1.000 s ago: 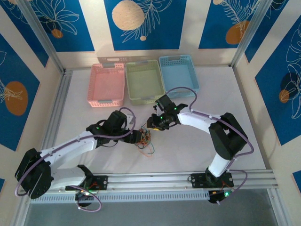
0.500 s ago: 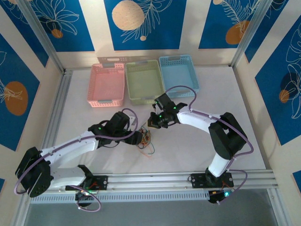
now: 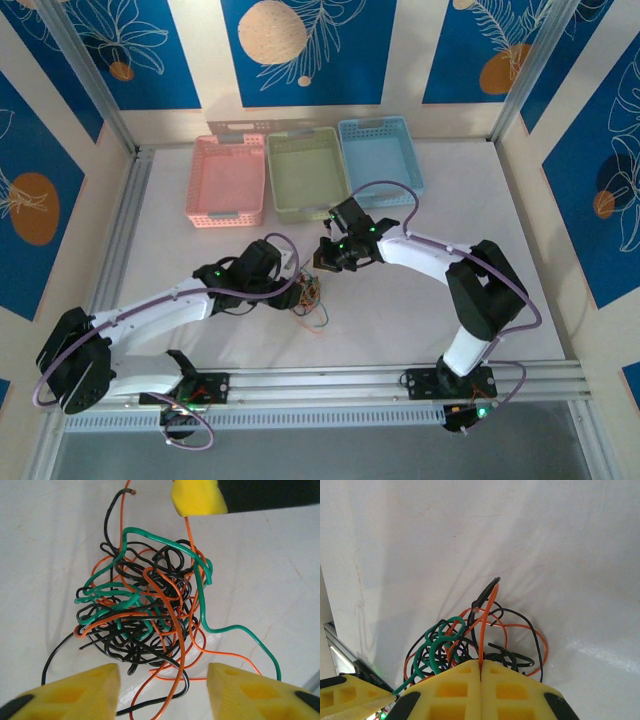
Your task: Untangle the cables
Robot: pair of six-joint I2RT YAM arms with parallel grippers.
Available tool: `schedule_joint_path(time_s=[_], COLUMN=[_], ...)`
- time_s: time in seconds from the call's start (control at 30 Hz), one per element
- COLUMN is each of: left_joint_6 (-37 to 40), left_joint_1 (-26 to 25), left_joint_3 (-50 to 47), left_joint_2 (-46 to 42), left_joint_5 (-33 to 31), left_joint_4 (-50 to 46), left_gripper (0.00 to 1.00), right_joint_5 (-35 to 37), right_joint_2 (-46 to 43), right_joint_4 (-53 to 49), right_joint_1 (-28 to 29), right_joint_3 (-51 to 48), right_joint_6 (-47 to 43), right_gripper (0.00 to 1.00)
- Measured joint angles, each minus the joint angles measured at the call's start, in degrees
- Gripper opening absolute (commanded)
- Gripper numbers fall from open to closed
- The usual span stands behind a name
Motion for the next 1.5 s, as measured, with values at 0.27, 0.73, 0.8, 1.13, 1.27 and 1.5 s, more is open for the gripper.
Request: schedule_joint_path(time_s=[0.27, 0.73, 0.8, 1.13, 1.27, 1.5], left_joint_6=[0.1, 0.1, 0.1, -1.0, -1.4, -2.6], left_joint_1=[0.0, -0.1, -0.1, -0.1, -0.1, -0.1], left_joint_3=[0.0, -0.2, -0.2, -2.8, -2.8, -2.8], left_joint_2=[0.1, 0.9, 1.2, -2.8, -5.3, -12.0], left_joint_5=[-1.2, -3.4, -3.4, -7.7, -10.7, -15.9], left_joint_4=[0.0, -0.8, -0.8, -1.2, -2.6, -7.6], left_gripper=[0.27, 0.29, 0.22, 0.0, 0.0, 0.0], right_joint_5=[0.0, -0.9, -1.0, -1.0, -0.6, -1.6], right_joint_2=[-0.2, -1.3, -1.3, -4.4, -8.2, -17.1], right_joint_4=[0.8, 2.4, 2.5, 2.3, 1.9, 0.6], right_joint_1=[0.0, -0.2, -0.2, -0.5, -1.5, -10.5], right_joint_3=[-0.6, -1.8, -1.9, -3.5, -4.5, -10.2], right_joint_6=[0.0, 0.0, 0.0, -1.3, -2.8, -5.5], right_gripper=[0.0, 0.0, 0.0, 0.0, 0.0, 0.0])
